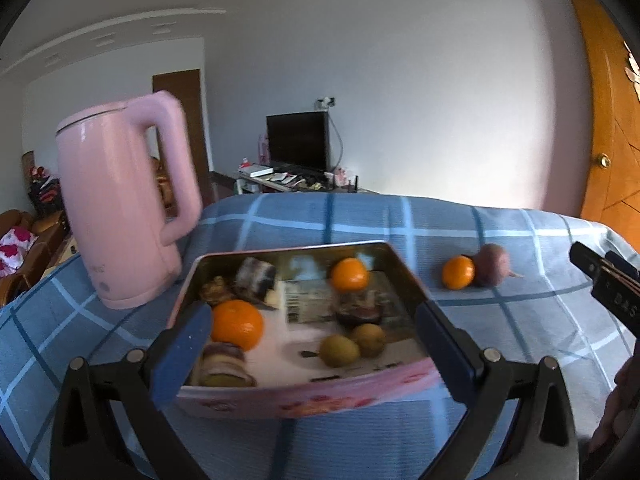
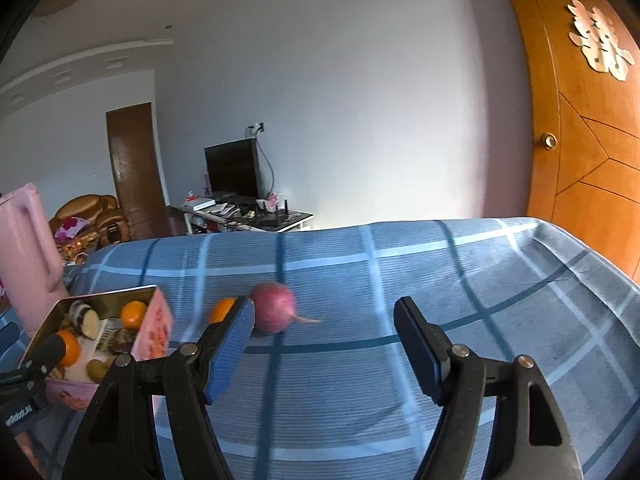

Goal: Organize fruits
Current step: 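Withdraw both tools from the tin box toward the small orange and purple fruit, then grasp the purple round fruit with the right gripper while the left grasps the small orange, then lift and carry the small orange and purple fruit over the tin box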

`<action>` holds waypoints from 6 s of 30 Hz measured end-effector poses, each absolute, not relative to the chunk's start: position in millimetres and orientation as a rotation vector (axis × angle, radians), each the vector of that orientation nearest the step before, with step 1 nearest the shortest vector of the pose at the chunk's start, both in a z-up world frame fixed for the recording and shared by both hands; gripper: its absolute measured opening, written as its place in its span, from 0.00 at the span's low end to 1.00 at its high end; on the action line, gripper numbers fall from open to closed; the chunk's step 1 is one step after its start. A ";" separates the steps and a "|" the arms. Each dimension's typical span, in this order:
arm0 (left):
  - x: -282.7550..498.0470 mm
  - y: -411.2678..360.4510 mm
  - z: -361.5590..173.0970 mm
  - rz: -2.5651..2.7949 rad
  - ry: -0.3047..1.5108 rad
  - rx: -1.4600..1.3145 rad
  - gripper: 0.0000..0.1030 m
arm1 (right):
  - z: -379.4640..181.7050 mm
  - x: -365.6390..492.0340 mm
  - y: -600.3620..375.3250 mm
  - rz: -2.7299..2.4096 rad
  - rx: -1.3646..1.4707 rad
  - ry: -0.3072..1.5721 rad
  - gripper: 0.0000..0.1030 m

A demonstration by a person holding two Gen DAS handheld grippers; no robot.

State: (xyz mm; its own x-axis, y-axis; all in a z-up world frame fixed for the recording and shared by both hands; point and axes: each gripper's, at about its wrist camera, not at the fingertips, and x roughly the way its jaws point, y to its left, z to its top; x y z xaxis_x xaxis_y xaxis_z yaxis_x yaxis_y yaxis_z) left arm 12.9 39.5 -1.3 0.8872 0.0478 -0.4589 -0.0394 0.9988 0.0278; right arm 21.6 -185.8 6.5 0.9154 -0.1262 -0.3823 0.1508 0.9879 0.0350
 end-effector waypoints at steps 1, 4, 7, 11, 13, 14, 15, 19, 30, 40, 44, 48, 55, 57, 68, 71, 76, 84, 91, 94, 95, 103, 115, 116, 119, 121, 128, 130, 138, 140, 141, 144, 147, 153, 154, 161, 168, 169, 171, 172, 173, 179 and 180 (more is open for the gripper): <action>12.5 33.6 -1.3 0.034 0.480 0.023 1.00 | 6.5 21.8 -191.1 -0.149 0.068 0.393 0.71; 12.7 12.1 -2.0 -0.001 0.493 0.049 1.00 | 6.3 23.0 -205.2 -0.164 0.081 0.406 0.71; 12.8 -4.7 -2.7 -0.021 0.501 0.067 1.00 | 6.4 23.1 -215.8 -0.178 0.089 0.409 0.71; 12.8 -23.4 -3.4 -0.043 0.506 0.082 1.00 | 6.4 22.3 -226.5 -0.199 0.074 0.411 0.71; 13.1 -33.3 -3.5 -0.053 0.508 0.094 1.00 | 6.5 21.4 -232.9 -0.204 0.075 0.410 0.71; 14.0 -36.3 -4.2 -0.057 0.509 0.099 1.00 | 6.7 20.9 -235.4 -0.206 0.075 0.409 0.71; 14.8 -38.8 -4.6 -0.060 0.511 0.103 1.00 | 6.7 20.4 -238.6 -0.208 0.075 0.410 0.71; 19.8 -51.3 -5.2 -0.075 0.521 0.105 1.00 | 6.5 22.2 -248.7 -0.227 0.068 0.418 0.71; 36.0 -80.6 -10.1 -0.131 0.574 0.108 1.00 | 7.0 20.8 -277.4 -0.254 0.065 0.433 0.71; 32.8 -61.3 -1.4 -0.114 0.535 0.055 1.00 | 0.3 59.2 -248.9 -0.054 0.042 0.525 0.71; 38.0 -44.1 3.9 -0.018 0.519 0.064 1.00 | -4.5 87.0 -220.0 0.051 0.026 0.582 0.71; 46.6 -31.3 3.1 0.015 0.543 0.036 1.00 | -14.2 110.9 -187.5 0.101 -0.057 0.641 0.71; 51.7 -29.1 1.4 0.013 0.542 0.047 0.99 | -27.7 156.2 -163.8 0.129 -0.080 0.741 0.71; 52.4 -29.9 1.3 0.012 0.540 0.055 0.98 | -32.5 164.2 -159.6 0.147 -0.078 0.779 0.66; 53.0 -40.0 3.9 -0.081 0.509 0.065 0.83 | -30.3 119.5 -186.7 0.062 0.013 0.732 0.53; 54.2 -58.1 3.1 -0.139 0.517 0.107 0.82 | -25.1 92.9 -214.3 -0.003 0.065 0.681 0.54; 83.8 -104.0 -6.6 -0.202 0.609 0.193 0.80 | -25.1 71.7 -243.2 -0.041 0.129 0.658 0.54; 145.9 -136.4 -36.0 -0.119 0.767 0.276 0.59 | -26.2 79.0 -266.9 -0.058 0.218 0.670 0.54; 169.6 -124.3 -46.2 -0.075 0.843 0.246 0.42 | -25.7 76.2 -269.8 -0.047 0.217 0.673 0.54; 173.3 -118.2 -47.9 -0.102 0.876 0.175 0.39 | -26.5 75.3 -273.7 -0.047 0.221 0.684 0.54; 173.3 -119.8 -47.6 -0.100 0.875 0.182 0.39 | -26.5 75.5 -275.0 -0.045 0.225 0.685 0.54; 130.5 -113.4 -26.7 -0.275 0.774 0.035 0.38 | -22.8 75.6 -280.7 -0.077 0.241 0.656 0.54; 37.7 -104.1 0.3 -0.360 0.548 0.025 0.38 | -3.2 54.6 -271.9 -0.131 0.139 0.527 0.54; 34.9 -103.0 1.1 -0.360 0.545 0.026 0.38 | -3.5 53.8 -272.8 -0.141 0.134 0.518 0.54; 34.0 -100.0 1.7 -0.348 0.522 0.043 0.38 | -2.7 47.0 -271.9 -0.167 0.128 0.501 0.54; 37.5 -100.7 1.6 -0.348 0.516 0.051 0.38 | -2.1 41.8 -271.3 -0.180 0.129 0.492 0.54; 28.8 -98.6 1.2 -0.341 0.489 0.068 0.38 | -0.2 21.7 -265.6 -0.227 0.123 0.467 0.54; 27.8 -99.5 1.1 -0.340 0.485 0.071 0.38 | 0.4 15.1 -263.4 -0.238 0.120 0.461 0.54; 19.1 -94.3 1.0 -0.336 0.469 0.073 0.38 | 0.7 -2.5 -263.3 -0.270 0.131 0.449 0.54; 17.2 -91.8 0.5 -0.336 0.470 0.070 0.38 | 1.2 -7.1 -262.1 -0.277 0.132 0.445 0.54; 16.6 -90.8 0.5 -0.335 0.470 0.069 0.38 | 1.5 -9.0 -261.7 -0.279 0.132 0.444 0.54; 13.9 -88.3 0.5 -0.330 0.465 0.068 0.38 | 3.6 -15.1 -259.1 -0.282 0.129 0.430 0.54; 11.7 -86.6 0.2 -0.329 0.463 0.070 0.38 | 5.3 -21.4 -253.2 -0.271 0.119 0.416 0.54; 9.6 -84.1 0.9 -0.326 0.460 0.070 0.38 | 6.6 -30.8 -240.1 -0.250 0.087 0.393 0.54; 8.9 -83.2 1.0 -0.326 0.460 0.070 0.38 | 6.7 -32.0 -238.0 -0.249 0.081 0.391 0.54; 6.8 -78.4 0.6 -0.321 0.464 0.069 0.38 | 7.4 -36.6 -231.3 -0.247 0.070 0.384 0.54; 4.9 -74.3 0.8 -0.321 0.464 0.071 0.38 | 8.4 -39.2 -227.5 -0.244 0.063 0.376 0.54; 5.3 -73.0 0.8 -0.318 0.467 0.068 0.38 | 8.4 -39.7 -226.3 -0.244 0.062 0.375 0.54; 6.1 -70.8 0.4 -0.313 0.471 0.063 0.38 | 8.5 -40.4 -224.4 -0.240 0.060 0.373 0.54; 6.3 -68.7 0.2 -0.310 0.474 0.061 0.38 | 8.4 -40.6 -223.0 -0.236 0.061 0.372 0.54; 6.4 -67.5 0.0 -0.309 0.474 0.060 0.38 | 8.4 -40.7 -221.8 -0.233 0.061 0.372 0.54; 6.0 -58.7 -0.1 -0.300 0.473 0.060 0.38 | 8.9 -38.6 -211.8 -0.225 0.034 0.371 0.54; 5.8 -57.6 0.0 -0.299 0.472 0.060 0.38 | 9.0 -38.5 -210.8 -0.224 0.034 0.370 0.54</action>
State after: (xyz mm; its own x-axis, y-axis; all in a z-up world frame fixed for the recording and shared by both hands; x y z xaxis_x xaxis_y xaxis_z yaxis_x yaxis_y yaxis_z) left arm 5.8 -57.6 0.0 0.8479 -0.2694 -0.4566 0.2973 0.9547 -0.0114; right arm -38.5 -210.8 9.0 0.9079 -0.2106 -0.3625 0.2232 0.9747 -0.0074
